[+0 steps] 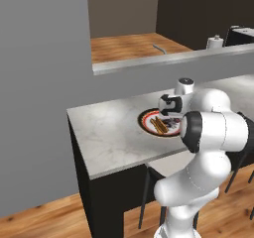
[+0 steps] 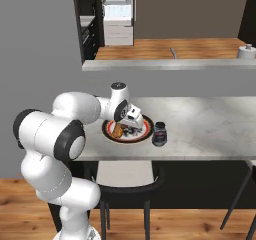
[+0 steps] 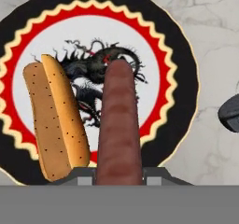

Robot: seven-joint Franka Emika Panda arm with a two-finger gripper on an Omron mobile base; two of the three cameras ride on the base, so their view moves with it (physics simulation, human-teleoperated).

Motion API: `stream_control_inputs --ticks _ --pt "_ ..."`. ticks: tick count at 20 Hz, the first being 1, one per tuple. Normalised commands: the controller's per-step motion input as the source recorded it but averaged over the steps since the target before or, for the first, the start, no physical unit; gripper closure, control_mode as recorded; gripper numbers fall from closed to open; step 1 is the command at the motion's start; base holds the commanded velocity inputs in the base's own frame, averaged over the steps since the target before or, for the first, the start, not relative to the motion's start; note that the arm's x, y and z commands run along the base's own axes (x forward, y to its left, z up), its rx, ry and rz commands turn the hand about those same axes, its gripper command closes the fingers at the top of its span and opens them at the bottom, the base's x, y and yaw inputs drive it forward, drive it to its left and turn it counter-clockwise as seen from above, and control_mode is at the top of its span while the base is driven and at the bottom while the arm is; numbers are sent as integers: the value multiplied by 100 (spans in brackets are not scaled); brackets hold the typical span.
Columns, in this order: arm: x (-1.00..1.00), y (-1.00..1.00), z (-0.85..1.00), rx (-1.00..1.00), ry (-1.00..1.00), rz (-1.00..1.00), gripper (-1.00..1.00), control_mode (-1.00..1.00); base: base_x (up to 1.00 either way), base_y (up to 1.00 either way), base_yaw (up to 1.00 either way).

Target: Move the hot dog bun to the plate on the dining table and place the condiment next to that plate. Then navigate to the fridge and take the sausage and place it on the plate as well.

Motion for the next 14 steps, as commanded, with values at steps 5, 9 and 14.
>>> stream_control_inputs --ticks 5,9,14 --pt "4 -16 -20 -1 -3 0 100 -100 0 0 0" --pt "10 -1 -21 0 -3 0 100 -100 0 0 0" --pt "4 0 -19 0 -5 0 100 -100 0 0 0"
